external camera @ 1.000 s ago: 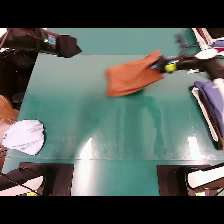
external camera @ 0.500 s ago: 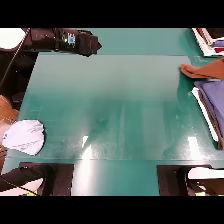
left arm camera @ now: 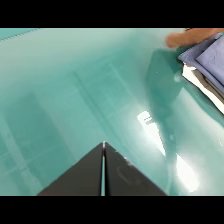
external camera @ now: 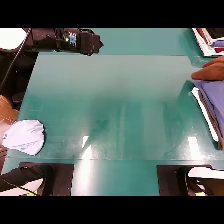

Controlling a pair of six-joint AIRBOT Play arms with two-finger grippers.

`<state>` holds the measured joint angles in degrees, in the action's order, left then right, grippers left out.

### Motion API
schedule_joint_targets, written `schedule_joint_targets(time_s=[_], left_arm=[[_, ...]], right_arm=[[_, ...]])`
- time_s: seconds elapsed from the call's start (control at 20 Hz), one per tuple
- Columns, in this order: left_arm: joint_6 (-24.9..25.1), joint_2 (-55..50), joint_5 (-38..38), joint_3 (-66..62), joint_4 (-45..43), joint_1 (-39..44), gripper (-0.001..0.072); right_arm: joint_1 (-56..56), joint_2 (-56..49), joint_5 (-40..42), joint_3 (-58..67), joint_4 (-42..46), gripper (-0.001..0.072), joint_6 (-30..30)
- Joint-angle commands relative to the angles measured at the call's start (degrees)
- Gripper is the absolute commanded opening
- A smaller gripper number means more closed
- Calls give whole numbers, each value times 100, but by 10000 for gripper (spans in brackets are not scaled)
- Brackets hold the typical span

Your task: Fold the shirts.

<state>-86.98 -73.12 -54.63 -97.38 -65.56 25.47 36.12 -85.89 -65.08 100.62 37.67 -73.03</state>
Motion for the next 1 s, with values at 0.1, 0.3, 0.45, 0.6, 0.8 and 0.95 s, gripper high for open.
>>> schedule_joint_targets(time_s=[0.1, 0.3, 0.45, 0.6, 0.8, 0.95], left_arm=[[17, 2, -2, 2, -4, 2, 25], [48, 2, -68, 2, -20, 2, 26], [98, 2, -155, 2, -39, 2, 26], [199, 2, -197, 2, -42, 2, 26], [199, 2, -197, 2, -39, 2, 26], [197, 2, -197, 2, -39, 2, 25]], right_arm=[[83, 579, -529, 332, 1327, 18, -4], [520, 1198, -787, -684, 1888, 18, -7], [1058, 1768, -909, -1670, 2522, 18, -4], [1626, 2288, -1056, -2710, 3265, 71, -4], [2404, 2717, -1075, -3637, 3279, 522, -7], [2487, 2863, -896, -3663, 2730, 525, -9]])
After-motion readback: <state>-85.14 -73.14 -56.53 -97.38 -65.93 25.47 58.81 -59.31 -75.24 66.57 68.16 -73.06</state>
